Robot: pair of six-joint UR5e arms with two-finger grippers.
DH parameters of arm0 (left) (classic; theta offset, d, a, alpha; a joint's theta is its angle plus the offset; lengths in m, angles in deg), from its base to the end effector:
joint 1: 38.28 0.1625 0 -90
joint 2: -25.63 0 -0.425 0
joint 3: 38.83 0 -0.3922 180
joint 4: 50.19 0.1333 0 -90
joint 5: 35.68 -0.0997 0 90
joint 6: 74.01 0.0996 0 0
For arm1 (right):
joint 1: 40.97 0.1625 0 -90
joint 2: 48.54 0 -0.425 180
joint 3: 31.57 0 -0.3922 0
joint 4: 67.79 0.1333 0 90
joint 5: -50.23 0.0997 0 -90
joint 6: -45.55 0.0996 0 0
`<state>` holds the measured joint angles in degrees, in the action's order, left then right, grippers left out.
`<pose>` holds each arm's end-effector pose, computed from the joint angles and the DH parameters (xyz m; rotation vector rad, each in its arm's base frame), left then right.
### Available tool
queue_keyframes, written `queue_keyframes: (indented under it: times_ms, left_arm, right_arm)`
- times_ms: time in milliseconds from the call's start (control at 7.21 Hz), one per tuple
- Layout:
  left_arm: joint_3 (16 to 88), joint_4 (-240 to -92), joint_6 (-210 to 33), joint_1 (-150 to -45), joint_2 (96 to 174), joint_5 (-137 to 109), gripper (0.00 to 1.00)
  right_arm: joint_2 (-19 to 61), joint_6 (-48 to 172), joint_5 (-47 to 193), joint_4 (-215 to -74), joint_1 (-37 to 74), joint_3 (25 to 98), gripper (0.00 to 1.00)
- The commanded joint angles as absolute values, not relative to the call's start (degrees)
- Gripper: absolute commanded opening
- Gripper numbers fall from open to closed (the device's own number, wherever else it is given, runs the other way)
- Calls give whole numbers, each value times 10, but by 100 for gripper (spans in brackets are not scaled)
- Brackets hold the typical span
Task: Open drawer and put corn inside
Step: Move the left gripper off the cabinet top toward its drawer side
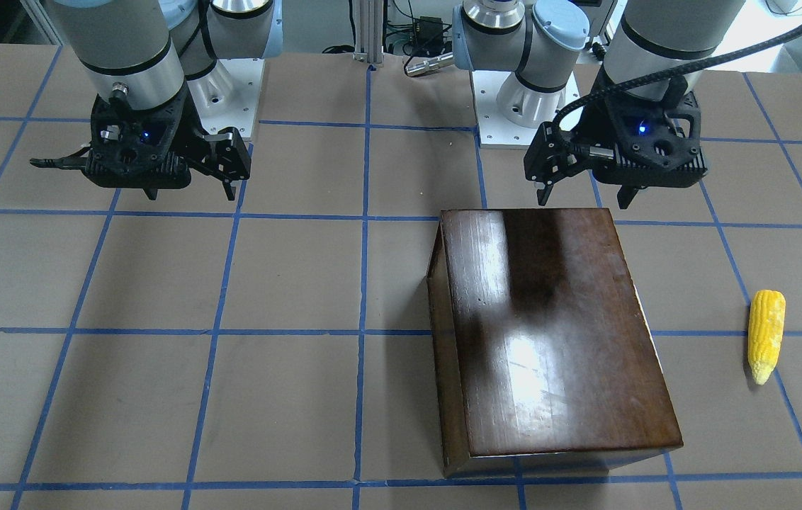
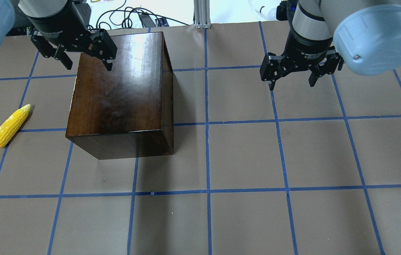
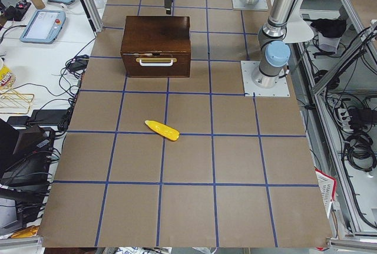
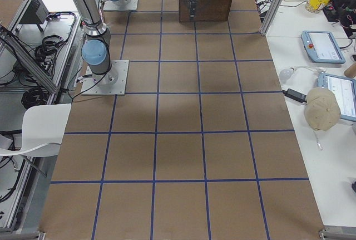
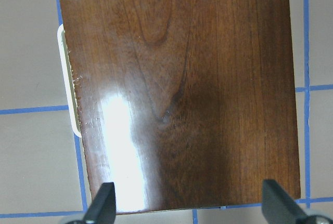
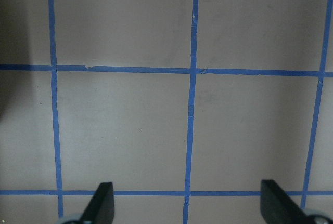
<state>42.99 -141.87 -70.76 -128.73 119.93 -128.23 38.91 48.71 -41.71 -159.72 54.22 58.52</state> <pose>-0.1330 -0.5256 0.5172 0.0986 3.0941 -0.0577 0.1755 -0.4953 0.4682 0.0554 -3.1064 -0.0154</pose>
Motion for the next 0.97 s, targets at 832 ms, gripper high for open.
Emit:
queue_keyframes:
  times_ms: [832]
  left_arm:
    - [431, -1427, -700, -1277, 1186, -1289, 100]
  right_arm:
    - [389, 487, -417, -1597, 542, 585, 100]
